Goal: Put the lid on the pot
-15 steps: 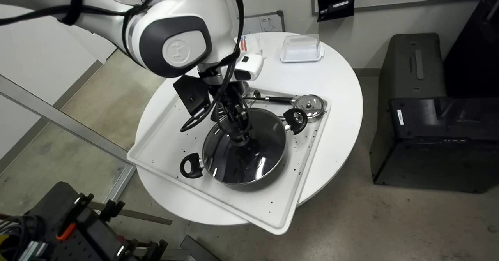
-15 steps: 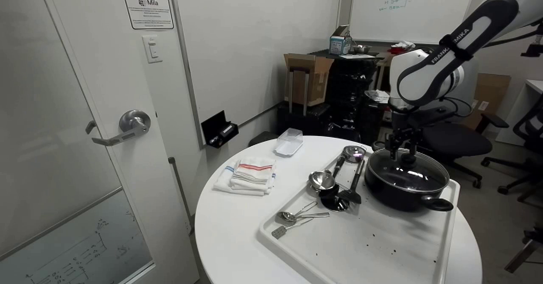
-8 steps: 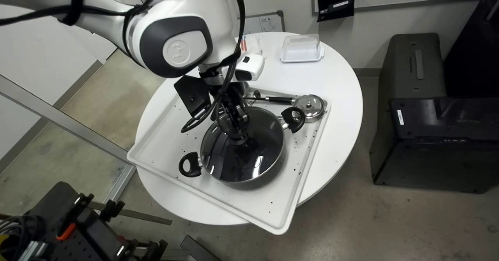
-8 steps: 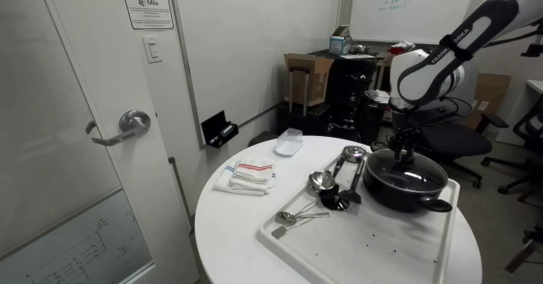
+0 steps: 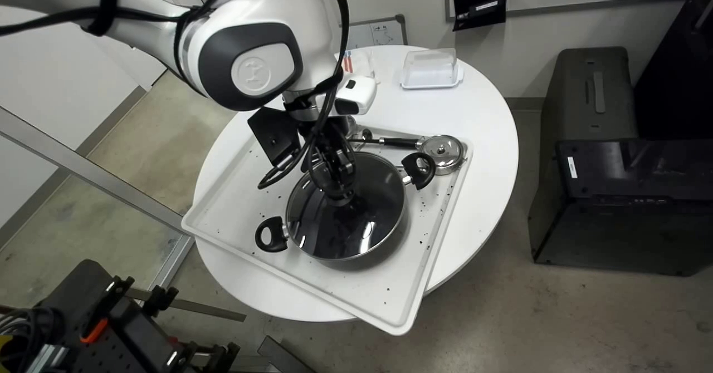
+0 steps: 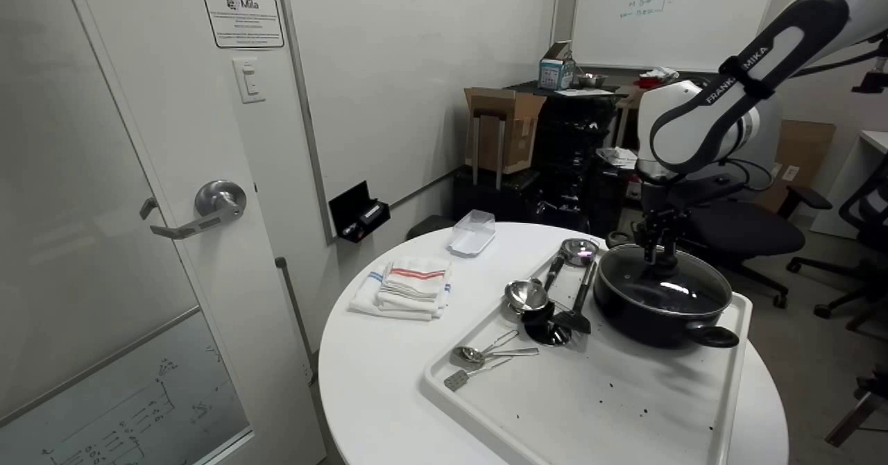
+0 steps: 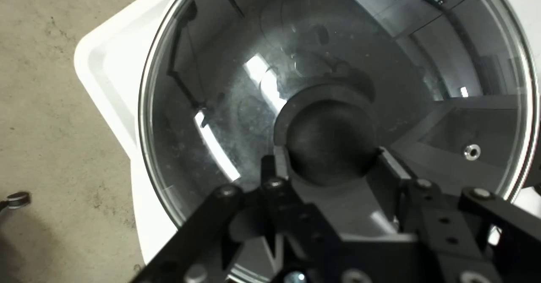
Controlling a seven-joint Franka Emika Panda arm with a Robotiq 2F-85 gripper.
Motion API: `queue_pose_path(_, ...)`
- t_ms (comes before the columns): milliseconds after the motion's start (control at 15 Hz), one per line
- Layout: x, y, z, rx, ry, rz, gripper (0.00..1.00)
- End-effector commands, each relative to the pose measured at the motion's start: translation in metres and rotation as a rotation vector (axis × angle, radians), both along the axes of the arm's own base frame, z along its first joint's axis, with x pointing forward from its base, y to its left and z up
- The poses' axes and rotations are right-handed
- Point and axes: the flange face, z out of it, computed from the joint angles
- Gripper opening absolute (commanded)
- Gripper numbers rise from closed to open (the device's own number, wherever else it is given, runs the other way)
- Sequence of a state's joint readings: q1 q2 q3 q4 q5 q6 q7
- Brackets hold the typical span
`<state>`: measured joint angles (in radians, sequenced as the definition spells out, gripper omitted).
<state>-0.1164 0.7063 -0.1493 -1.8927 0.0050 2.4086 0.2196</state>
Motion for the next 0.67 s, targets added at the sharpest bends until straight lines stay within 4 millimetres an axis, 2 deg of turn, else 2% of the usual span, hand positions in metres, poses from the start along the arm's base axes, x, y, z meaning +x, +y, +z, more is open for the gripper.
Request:
queue_pose_path(0, -0.0003, 0.0064, 0.0107, 0.021, -0.026, -0.008, 0.23)
queue_pose_path(600, -0.0002, 0.0096, 0.0171, 0.028, -0.049, 0.0, 0.23)
